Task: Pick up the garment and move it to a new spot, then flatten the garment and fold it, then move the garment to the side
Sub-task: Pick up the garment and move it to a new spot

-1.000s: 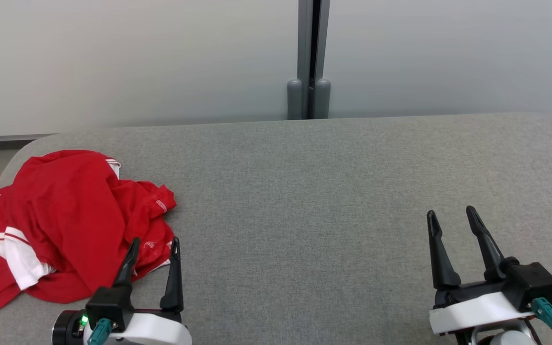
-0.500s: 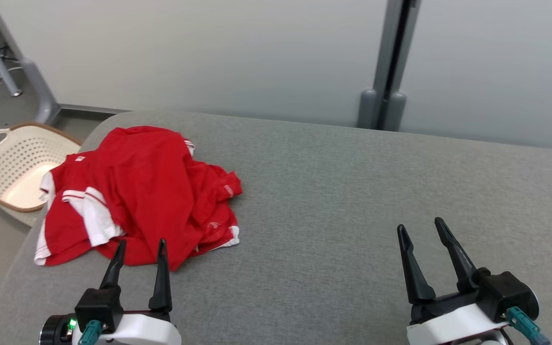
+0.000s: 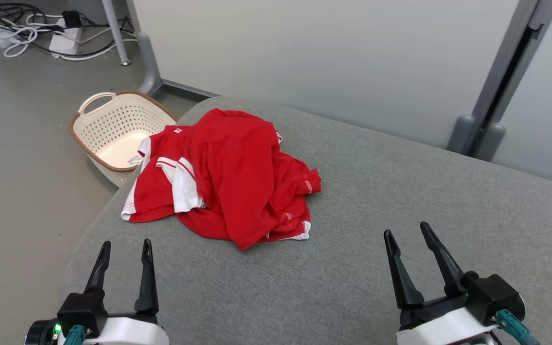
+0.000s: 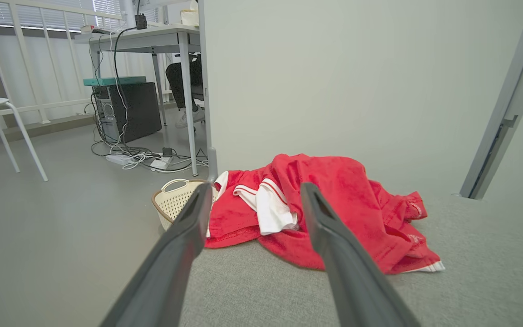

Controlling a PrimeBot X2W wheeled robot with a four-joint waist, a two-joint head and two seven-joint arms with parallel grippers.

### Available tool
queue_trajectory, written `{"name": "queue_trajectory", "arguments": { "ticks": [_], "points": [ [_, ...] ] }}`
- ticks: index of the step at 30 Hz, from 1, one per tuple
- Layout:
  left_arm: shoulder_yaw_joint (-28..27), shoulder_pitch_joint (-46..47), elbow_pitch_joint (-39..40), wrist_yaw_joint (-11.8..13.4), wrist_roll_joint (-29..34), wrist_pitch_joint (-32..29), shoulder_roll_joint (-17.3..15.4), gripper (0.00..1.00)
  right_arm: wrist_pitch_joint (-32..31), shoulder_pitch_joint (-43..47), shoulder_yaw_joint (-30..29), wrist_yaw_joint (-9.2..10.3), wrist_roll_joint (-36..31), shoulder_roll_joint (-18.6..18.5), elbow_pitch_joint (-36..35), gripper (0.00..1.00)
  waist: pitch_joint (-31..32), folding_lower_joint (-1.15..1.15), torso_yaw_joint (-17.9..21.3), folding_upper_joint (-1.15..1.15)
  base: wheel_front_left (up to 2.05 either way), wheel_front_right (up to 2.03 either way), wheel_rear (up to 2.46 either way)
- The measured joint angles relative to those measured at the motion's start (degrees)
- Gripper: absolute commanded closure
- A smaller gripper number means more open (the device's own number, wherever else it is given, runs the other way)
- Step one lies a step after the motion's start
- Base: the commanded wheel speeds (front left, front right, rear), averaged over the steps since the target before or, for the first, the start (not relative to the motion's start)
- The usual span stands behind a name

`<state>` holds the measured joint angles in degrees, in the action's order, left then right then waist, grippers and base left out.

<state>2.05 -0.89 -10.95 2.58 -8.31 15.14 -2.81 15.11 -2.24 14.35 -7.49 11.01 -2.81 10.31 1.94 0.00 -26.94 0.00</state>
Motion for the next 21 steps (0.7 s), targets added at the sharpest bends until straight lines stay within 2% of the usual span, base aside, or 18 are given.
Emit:
{"name": "queue_trajectory", "arguments": {
  "ticks": [6, 15, 21],
  "points": [
    [-0.1, -0.7, 0.3, 0.1, -0.2, 0.0, 0.0, 0.0, 0.0, 0.0, 0.2, 0.0, 0.2, 0.0, 0.1, 0.0, -0.2, 0.0, -1.4, 0.0, 0.0, 0.0, 0.0],
    [-1.8, 0.1, 1.6, -0.1, 0.2, 0.0, 0.0, 0.0, 0.0, -0.3, 0.0, 0.0, -0.3, 0.0, 0.1, 0.0, -1.8, 0.0, 0.6, 0.0, 0.0, 0.0, 0.0],
    [-4.3, 3.4, -0.3, -2.2, 0.0, 0.0, 0.0, 0.0, 0.0, -1.9, -3.4, 0.0, -2.9, 0.0, -0.7, 0.0, -4.7, 0.0, 2.3, 0.0, 0.0, 0.0, 0.0]
  ]
}}
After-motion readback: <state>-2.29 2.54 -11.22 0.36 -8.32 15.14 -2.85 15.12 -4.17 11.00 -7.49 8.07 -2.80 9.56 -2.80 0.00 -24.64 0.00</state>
